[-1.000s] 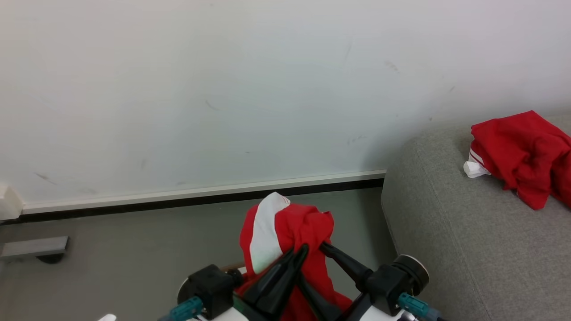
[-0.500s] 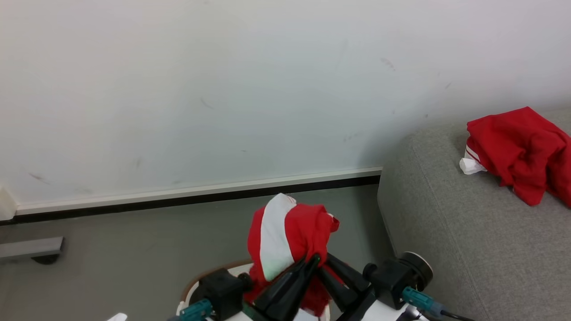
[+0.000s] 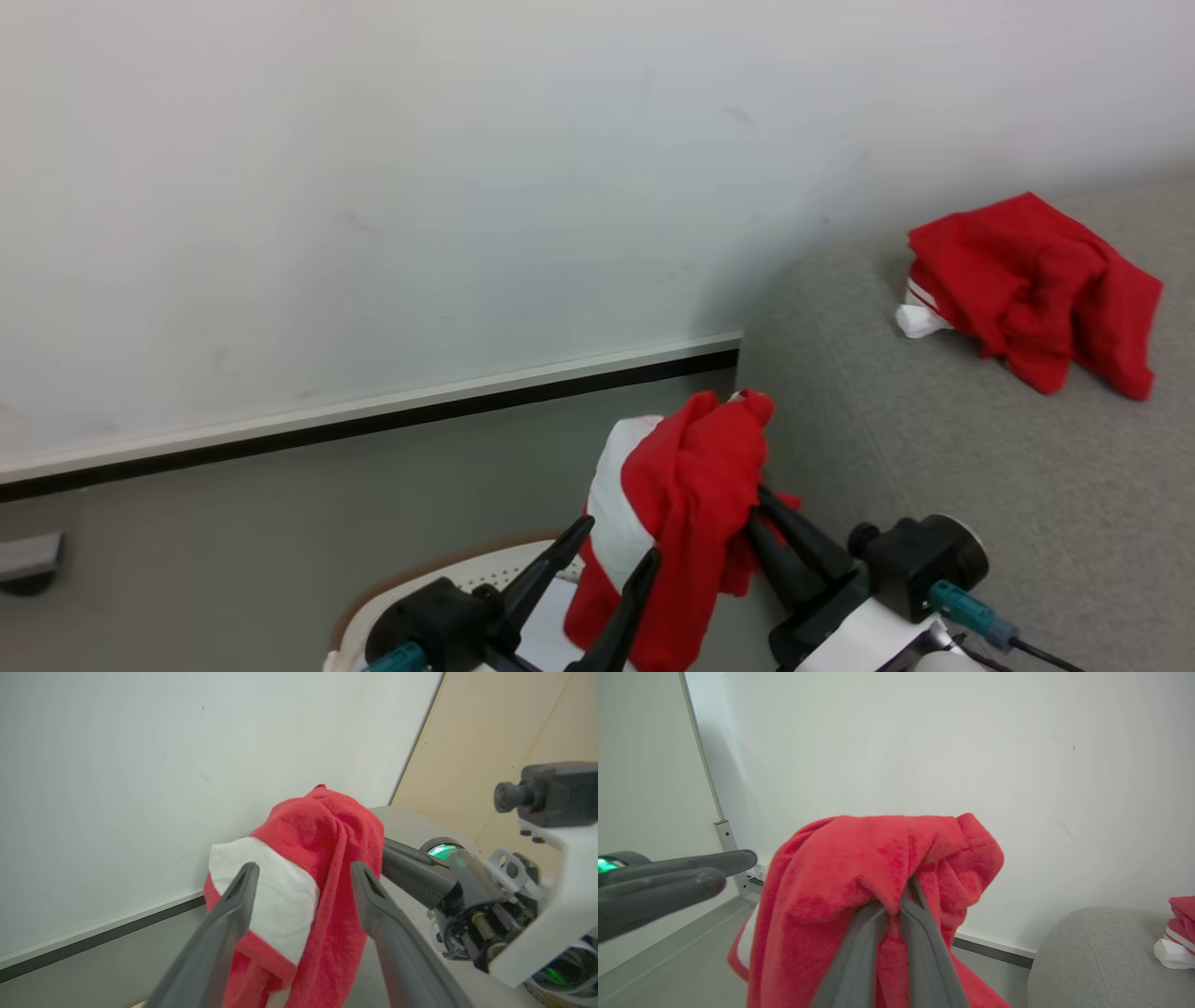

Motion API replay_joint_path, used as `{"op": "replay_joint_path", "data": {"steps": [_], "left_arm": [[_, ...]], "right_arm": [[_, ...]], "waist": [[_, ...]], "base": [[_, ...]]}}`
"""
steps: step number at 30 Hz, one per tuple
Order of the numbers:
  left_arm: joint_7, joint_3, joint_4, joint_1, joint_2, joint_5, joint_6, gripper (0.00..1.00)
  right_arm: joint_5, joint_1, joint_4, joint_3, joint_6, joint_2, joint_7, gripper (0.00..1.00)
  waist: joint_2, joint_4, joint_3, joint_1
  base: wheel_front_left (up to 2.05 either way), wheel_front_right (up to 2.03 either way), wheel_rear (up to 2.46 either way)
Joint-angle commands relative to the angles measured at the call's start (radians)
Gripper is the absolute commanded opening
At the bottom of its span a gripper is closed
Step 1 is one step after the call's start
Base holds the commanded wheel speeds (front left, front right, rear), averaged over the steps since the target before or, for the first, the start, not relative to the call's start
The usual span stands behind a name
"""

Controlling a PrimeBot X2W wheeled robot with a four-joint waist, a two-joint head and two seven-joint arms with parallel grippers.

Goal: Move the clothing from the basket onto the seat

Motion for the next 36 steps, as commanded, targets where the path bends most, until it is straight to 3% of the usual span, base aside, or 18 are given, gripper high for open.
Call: {"op": "replay_joint_path", "data": {"steps": [1, 12, 18, 27, 36], "left_arm": [[-0.007, 0.0, 0.006, -0.001, 0.006, 0.018, -0.002, 1.0], [-0.103, -0.038, 0.094, -0.015, -0.022, 0.081, -0.016, 1.0], [-0.116, -0.052, 0.12, -0.037, -0.038, 0.099, -0.027, 1.0], [-0.112, -0.039, 0.104, -0.098, 0.002, 0.138, -0.032, 1.0], [-0.07, 0.015, 0.03, -0.197, 0.089, 0.159, -0.037, 1.0]], "right_arm": [[-0.012, 0.009, -0.007, -0.009, -0.003, -0.009, -0.003, 0.0], [-0.054, 0.069, -0.093, -0.151, -0.003, -0.031, 0.017, 0.0], [-0.08, 0.098, -0.129, -0.224, -0.003, -0.018, 0.017, 0.0], [-0.143, -0.001, -0.108, -0.38, -0.003, 0.034, -0.019, 0.0], [-0.217, -0.388, 0.002, -0.642, -0.003, 0.045, -0.031, 0.0]], "waist": [[-0.0001, -0.029, 0.007, 0.0], [-0.0001, -0.227, 0.045, 0.0], [-0.0001, -0.286, 0.083, 0.0], [-0.0001, -0.26, 0.214, 0.0], [-0.0001, -0.147, 0.434, 0.0]], "base": [[0.0, 0.0, 0.0], [0.0, 0.0, 0.0], [0.0, 0.0, 0.0], [0.0, 0.0, 0.0], [0.0, 0.0, 0.0]]}}
